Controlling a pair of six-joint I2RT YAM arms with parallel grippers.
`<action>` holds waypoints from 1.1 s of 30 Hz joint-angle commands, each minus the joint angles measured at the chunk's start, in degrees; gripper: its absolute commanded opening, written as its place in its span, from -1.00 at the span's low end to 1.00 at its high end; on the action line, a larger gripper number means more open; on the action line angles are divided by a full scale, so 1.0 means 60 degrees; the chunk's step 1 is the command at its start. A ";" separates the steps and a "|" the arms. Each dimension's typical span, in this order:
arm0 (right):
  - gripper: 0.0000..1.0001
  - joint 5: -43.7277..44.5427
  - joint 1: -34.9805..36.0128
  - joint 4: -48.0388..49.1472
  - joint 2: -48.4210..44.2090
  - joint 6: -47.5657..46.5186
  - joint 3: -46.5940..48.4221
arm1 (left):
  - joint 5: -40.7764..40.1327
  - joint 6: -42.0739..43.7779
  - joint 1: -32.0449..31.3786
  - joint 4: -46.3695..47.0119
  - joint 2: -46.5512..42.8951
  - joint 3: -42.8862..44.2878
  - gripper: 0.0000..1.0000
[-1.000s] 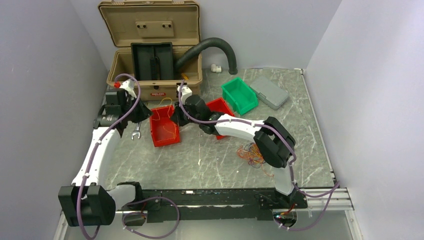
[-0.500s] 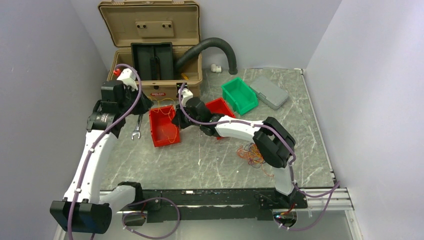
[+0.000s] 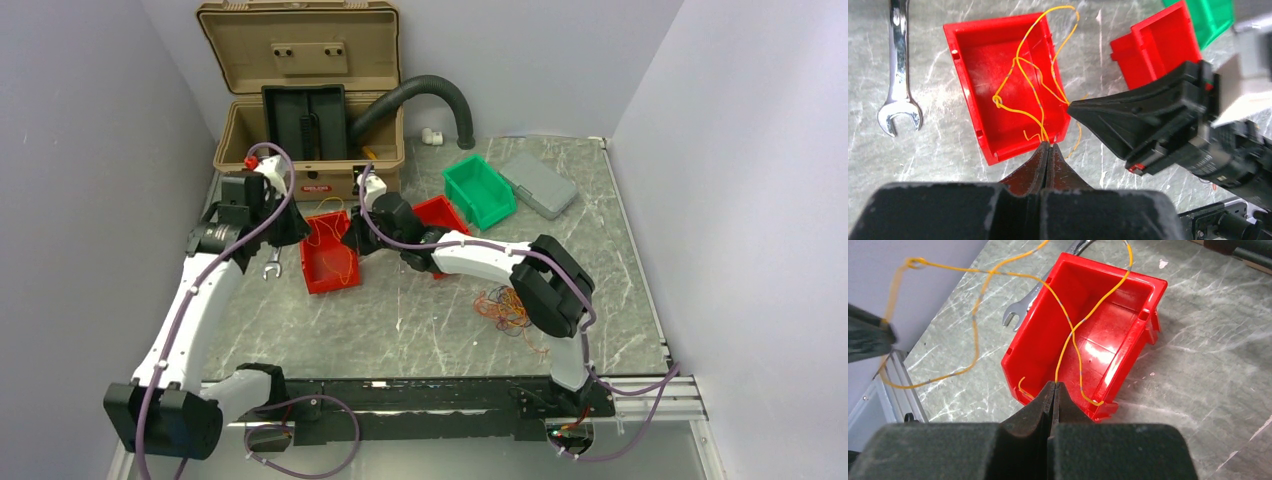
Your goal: Untangle the cables
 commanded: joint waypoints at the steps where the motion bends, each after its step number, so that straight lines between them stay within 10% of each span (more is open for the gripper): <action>1: -1.00 -0.0003 0.0134 0.0317 -0.0164 0.0084 0.0486 | -0.0322 -0.0231 -0.0029 -0.0129 0.0884 0.0117 -1.00; 18: -1.00 0.0017 0.0163 0.0681 0.1271 -0.0719 0.2250 | -0.0939 -0.0328 -0.0019 -0.0112 0.3471 0.1010 -1.00; 33: -1.00 0.0268 0.0273 0.1742 0.1969 -0.0605 0.0677 | -0.1343 -0.0839 -0.0260 0.0493 0.3928 0.0283 -1.00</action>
